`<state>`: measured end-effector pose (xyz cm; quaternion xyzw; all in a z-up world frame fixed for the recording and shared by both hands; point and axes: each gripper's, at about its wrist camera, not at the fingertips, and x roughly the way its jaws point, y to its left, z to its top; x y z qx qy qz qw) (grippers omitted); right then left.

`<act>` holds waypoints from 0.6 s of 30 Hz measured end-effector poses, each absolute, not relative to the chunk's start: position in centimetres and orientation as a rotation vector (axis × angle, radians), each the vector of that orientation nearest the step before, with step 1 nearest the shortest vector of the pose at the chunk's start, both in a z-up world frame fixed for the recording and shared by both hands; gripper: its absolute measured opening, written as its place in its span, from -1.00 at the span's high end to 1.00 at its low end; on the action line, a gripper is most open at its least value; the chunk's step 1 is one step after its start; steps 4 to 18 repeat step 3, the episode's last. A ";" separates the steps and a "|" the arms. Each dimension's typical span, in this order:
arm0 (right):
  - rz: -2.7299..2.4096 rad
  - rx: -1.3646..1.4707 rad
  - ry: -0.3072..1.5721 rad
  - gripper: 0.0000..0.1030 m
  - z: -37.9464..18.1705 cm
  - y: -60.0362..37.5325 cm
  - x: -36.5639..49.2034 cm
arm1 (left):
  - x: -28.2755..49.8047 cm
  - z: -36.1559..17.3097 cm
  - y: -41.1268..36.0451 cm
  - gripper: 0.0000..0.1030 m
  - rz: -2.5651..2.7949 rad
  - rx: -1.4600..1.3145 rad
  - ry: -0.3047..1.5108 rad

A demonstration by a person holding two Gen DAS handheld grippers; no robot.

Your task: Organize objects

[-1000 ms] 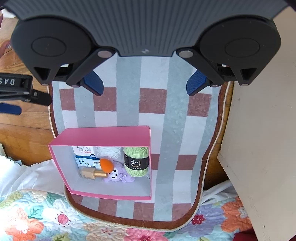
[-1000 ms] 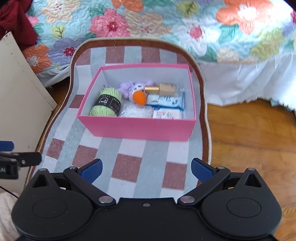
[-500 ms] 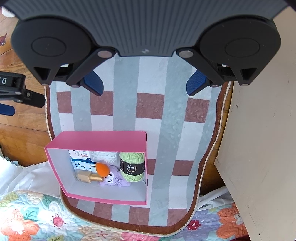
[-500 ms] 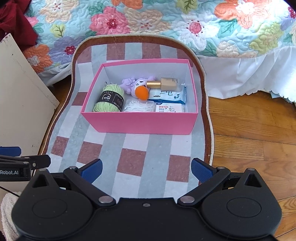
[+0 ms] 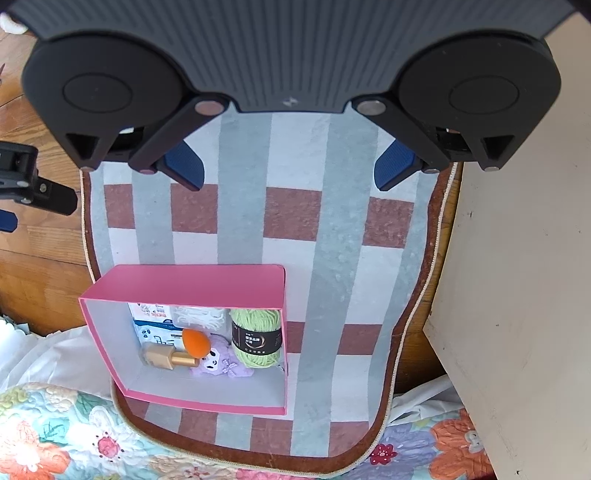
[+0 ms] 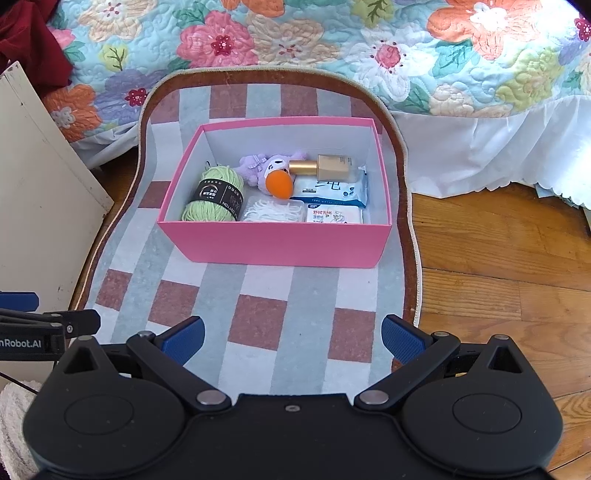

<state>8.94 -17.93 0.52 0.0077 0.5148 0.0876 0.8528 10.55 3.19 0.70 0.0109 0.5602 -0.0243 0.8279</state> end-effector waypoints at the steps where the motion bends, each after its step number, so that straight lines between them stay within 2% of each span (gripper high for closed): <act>1: 0.184 0.016 1.085 -1.00 0.5 -17.9 9.0 | 10.6 0.7 3.3 -0.95 -0.052 0.023 1.190; 18: 0.185 0.018 1.093 -1.00 0.4 -18.0 9.0 | 10.7 0.6 3.3 -0.95 -0.053 0.020 1.195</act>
